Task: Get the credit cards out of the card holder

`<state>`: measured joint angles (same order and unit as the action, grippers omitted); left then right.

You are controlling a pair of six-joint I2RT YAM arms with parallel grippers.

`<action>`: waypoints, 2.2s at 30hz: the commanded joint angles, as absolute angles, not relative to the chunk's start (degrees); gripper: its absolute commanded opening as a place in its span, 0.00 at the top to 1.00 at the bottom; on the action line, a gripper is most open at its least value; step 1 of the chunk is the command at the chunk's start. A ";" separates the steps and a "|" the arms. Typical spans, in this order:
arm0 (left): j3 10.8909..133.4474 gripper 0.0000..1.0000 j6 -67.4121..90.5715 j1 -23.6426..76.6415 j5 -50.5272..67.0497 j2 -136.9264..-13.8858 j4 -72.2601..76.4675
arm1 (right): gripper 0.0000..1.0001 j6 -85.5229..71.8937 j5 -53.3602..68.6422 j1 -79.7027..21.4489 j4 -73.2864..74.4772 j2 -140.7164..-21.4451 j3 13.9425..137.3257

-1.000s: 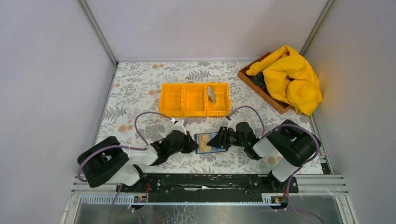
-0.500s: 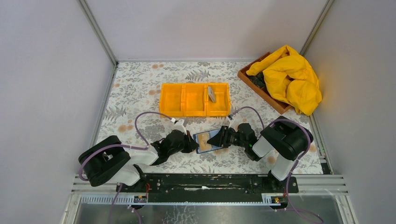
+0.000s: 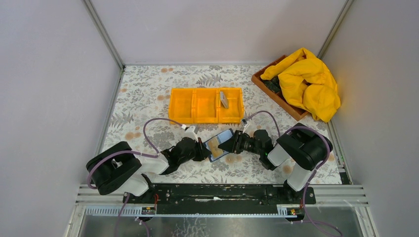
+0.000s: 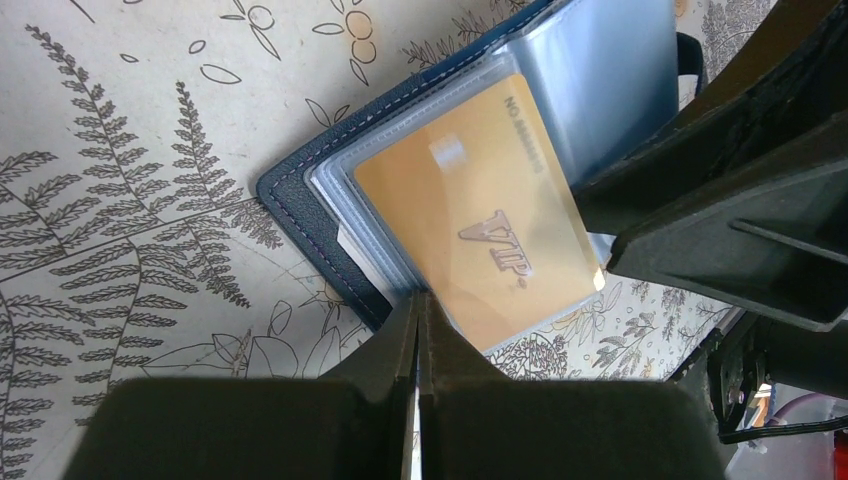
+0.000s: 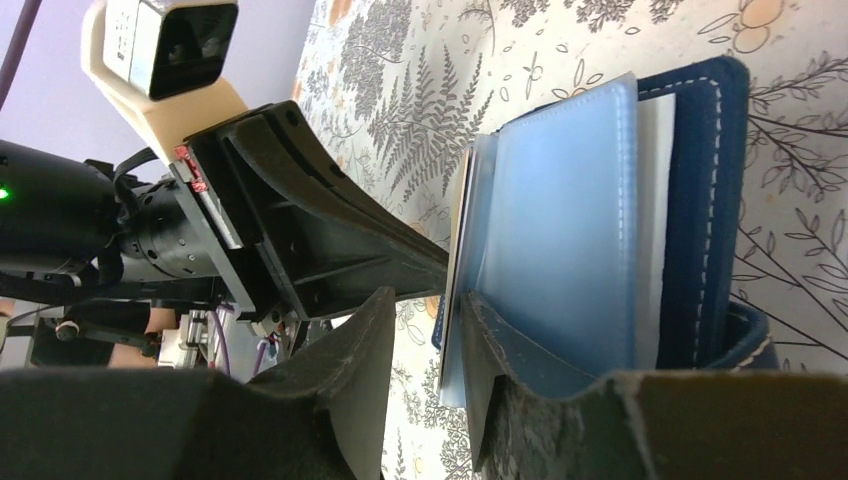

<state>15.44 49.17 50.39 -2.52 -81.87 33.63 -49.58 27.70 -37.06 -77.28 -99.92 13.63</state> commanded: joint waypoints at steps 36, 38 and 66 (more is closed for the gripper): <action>16.06 1.00 47.74 50.63 -1.72 -84.52 30.52 | 1.00 -39.33 17.61 -44.08 -44.03 -85.18 19.90; 16.20 1.00 47.56 50.63 -1.94 -84.54 30.30 | 1.00 -39.43 16.38 -43.99 -42.08 -84.51 19.88; 15.74 1.00 46.43 49.68 -2.66 -84.82 29.01 | 1.00 -37.72 8.01 -41.25 -28.45 -70.77 15.88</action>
